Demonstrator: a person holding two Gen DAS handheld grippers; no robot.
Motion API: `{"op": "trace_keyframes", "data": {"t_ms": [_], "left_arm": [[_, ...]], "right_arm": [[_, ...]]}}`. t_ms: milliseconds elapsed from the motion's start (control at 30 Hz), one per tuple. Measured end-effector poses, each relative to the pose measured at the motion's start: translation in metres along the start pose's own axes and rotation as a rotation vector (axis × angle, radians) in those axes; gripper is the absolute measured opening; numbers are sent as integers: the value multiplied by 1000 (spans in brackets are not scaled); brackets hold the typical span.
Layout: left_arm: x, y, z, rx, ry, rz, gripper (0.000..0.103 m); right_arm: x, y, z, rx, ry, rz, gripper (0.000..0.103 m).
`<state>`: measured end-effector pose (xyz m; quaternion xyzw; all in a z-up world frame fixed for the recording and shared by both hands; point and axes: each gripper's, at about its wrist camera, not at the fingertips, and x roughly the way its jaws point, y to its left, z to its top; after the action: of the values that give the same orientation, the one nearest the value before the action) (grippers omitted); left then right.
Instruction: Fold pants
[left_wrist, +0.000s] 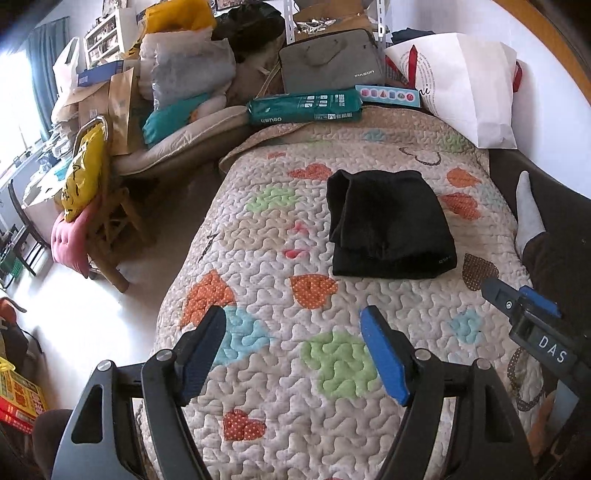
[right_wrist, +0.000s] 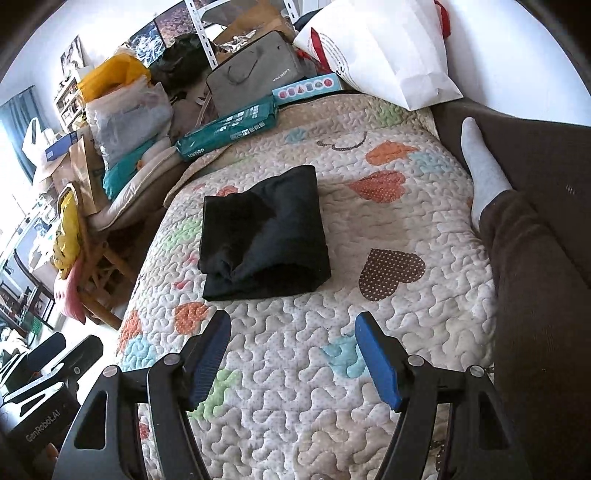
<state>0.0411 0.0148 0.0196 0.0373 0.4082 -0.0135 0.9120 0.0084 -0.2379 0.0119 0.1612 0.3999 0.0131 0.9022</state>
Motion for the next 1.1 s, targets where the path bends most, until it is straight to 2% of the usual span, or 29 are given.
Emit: {"op": "trace_keyframes", "data": {"t_ms": [433,1100], "left_arm": [[2,1,-4,-12,12,-4,75],[2,0,-7,-7,10,-1,75]], "right_arm": [[2,12,-6,-60,-3,-20,76],[9,13,-8,-69,18,-22,80]]}}
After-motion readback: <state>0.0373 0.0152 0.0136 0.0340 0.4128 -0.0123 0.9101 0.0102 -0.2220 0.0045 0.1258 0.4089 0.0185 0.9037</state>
